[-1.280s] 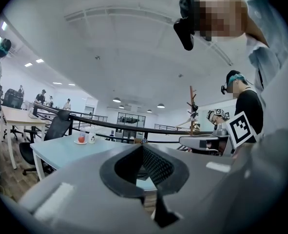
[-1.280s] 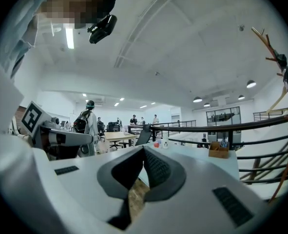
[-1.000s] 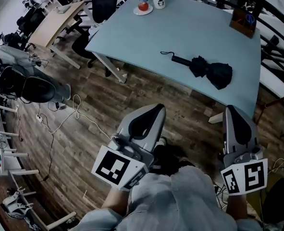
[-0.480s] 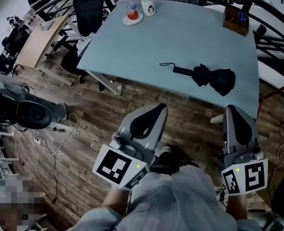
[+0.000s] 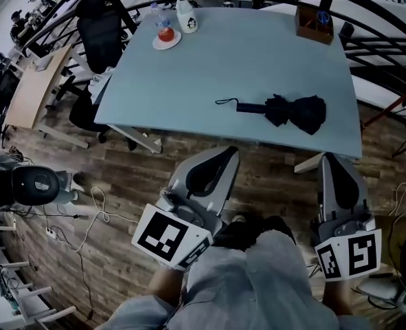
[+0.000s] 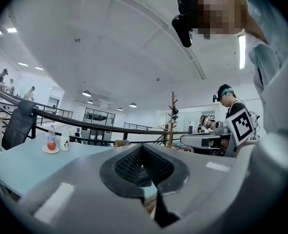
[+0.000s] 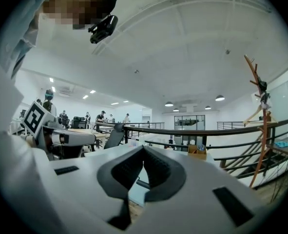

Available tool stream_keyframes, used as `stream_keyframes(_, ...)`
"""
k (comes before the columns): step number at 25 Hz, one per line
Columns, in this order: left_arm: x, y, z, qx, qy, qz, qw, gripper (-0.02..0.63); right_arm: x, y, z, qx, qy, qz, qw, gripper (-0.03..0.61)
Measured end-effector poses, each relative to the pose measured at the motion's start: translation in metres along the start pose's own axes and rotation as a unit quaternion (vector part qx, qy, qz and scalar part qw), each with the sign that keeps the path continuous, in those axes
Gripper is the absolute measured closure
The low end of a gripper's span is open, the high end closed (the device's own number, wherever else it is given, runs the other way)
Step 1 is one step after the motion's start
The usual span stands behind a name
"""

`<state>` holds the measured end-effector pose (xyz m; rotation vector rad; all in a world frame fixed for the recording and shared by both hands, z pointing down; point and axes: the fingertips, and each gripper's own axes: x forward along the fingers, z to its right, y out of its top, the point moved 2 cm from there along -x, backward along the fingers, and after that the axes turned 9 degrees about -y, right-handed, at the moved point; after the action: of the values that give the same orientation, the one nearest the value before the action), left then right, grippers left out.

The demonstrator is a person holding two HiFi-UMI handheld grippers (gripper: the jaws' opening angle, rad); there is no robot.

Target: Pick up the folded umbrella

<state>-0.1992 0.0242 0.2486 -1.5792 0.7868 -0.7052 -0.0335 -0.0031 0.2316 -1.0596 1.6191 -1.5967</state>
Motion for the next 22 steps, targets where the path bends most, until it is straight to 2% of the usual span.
stream_keyframes(9, 0.019, -0.003, -0.001, -0.006, -0.026, -0.005, 0.9996, 0.609, -0.002, -0.005, 0.013, 0.003, -0.027, -0.013, 1.0, 0.578)
stream_keyframes(16, 0.036, -0.004, -0.005, -0.003, -0.023, -0.014, 0.9996, 0.61, 0.014, -0.003, 0.021, 0.009, -0.015, -0.007, 1.0, 0.578)
stream_keyframes(22, 0.069, -0.012, -0.014, 0.002, -0.022, -0.029, 0.9993, 0.61, 0.037, -0.011, 0.048, 0.018, -0.013, -0.012, 1.0, 0.578)
